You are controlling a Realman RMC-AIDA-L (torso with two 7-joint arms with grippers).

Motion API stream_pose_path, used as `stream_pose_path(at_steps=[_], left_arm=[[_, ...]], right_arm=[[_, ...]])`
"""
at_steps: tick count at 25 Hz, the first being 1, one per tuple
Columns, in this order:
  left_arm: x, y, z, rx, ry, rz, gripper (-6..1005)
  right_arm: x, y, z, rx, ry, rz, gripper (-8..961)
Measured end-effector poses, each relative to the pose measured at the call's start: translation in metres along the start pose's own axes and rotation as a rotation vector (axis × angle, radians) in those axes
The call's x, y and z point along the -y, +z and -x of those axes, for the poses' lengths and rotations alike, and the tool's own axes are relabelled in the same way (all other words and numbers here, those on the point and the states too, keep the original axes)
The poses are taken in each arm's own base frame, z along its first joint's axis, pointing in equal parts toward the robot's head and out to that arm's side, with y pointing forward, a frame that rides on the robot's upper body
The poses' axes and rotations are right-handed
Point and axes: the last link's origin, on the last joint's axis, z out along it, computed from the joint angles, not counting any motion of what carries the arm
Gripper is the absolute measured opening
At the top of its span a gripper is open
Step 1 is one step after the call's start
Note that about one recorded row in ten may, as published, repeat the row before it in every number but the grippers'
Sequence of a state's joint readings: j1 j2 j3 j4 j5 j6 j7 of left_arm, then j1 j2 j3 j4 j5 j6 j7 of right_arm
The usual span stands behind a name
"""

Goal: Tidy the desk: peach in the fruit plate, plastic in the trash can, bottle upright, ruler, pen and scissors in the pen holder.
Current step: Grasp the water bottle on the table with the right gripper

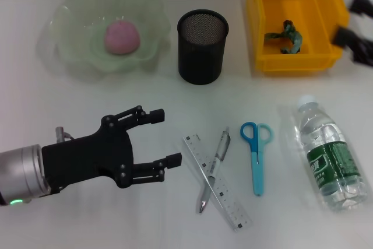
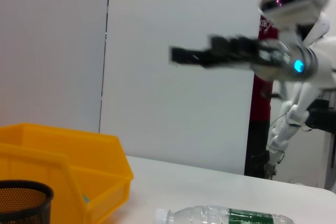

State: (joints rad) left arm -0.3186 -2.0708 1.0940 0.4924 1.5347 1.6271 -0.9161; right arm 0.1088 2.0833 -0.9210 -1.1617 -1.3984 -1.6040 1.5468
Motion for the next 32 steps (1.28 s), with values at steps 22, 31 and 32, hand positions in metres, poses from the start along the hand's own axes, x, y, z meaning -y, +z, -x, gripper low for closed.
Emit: stream_pose_path(at_steps=[22,31,32], left_arm=[[0.003,0.003,-0.005,-0.002,0.013,0.021,863],[0.004,0.004,-0.005,0.005,0.027,0.024,862],[0.004,0.004,-0.005,0.005,0.028,0.024,862]], right_arm=[[-0.009,0.052,0.058,-0.987,0.332,-0.458,829],[-0.01,0.085,0.033,-1.164,0.357,-0.498,828],[-0.01,0.085,0.033,-1.164,0.357,-0.498,828]])
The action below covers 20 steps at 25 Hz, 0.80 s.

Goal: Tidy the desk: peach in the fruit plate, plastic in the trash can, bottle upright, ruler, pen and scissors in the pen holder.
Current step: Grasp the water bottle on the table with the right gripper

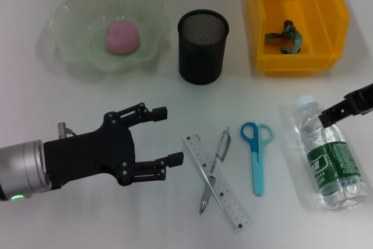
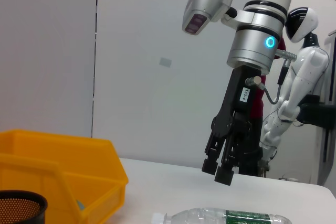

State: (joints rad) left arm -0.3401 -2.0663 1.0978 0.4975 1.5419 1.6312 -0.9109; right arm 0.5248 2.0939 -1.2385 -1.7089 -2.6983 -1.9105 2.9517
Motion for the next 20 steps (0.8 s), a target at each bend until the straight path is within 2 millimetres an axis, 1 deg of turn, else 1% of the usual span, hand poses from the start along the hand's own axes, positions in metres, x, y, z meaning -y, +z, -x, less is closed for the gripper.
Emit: stream_pose_path(at_steps=[5,7,8,11,20], left_arm=[[0.0,0.001,0.0,0.003,0.002,0.002,862],[0.001,0.001,0.0,0.005,0.002,0.0,862],[0.001,0.001,0.0,0.006,0.002,-0.001,862],[0.001,0.001,0.0,0.006,0.003,0.0,862],[0.001,0.001,0.0,0.006,0.001,-0.001,862]], right_arm=[[-0.004,0.006,-0.001,-0.037,-0.015,0.005,828],[-0.007,0.015,-0.005,-0.076,-0.031,0.007,828],[-0.007,0.015,-0.005,-0.076,-0.031,0.007,827],[-0.011,0.025,-0.007,-0.109,-0.051,0.002,827],[-0.004,0.04,-0.012,-0.155,-0.012,0.008,825]])
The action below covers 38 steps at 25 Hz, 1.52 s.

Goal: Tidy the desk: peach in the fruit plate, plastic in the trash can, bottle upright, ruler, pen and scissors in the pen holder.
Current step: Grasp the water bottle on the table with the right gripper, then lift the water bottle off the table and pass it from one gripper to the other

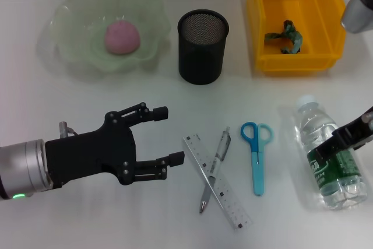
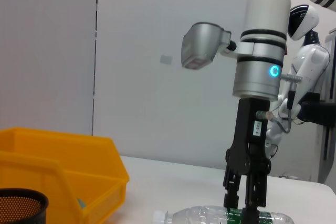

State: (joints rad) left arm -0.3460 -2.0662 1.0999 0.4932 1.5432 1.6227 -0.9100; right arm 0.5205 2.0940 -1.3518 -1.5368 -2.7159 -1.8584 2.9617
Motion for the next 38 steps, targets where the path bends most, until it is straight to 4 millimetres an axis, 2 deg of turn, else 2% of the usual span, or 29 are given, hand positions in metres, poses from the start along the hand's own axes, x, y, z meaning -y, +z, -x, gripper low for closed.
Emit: stream_pose_path(at_steps=[22,34,38], left_arm=[[0.0,-0.001,0.001,0.002,0.001,-0.007,862],[0.0,-0.002,0.001,-0.001,0.002,-0.009,862],[0.0,-0.003,0.001,-0.001,0.002,-0.01,862]], right_arm=[[0.003,0.038,0.005,-0.062,0.025,0.024,825],[-0.002,0.042,0.005,-0.094,-0.014,0.007,793],[-0.002,0.034,0.005,-0.057,-0.03,-0.007,777]])
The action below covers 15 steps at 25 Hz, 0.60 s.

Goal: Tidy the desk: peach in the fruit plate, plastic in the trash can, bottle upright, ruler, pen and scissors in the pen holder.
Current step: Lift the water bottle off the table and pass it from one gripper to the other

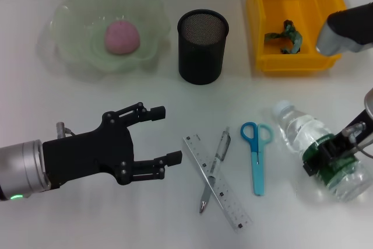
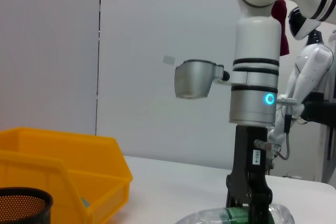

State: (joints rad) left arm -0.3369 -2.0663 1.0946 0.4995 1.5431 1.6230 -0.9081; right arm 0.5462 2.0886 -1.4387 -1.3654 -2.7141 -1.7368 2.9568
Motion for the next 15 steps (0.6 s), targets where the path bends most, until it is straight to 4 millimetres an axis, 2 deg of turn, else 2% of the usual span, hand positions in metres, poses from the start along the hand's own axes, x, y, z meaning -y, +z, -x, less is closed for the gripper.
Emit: stream_pose_path(at_steps=[6,15], left_arm=[[0.0,0.0,-0.001,-0.005,0.002,0.0,862],[-0.001,-0.001,-0.003,-0.021,0.003,0.006,863]], right_arm=[[0.004,-0.019,-0.009,0.139,-0.013,-0.04,772],[0.007,-0.031,-0.033,0.291,-0.038,-0.06,771]])
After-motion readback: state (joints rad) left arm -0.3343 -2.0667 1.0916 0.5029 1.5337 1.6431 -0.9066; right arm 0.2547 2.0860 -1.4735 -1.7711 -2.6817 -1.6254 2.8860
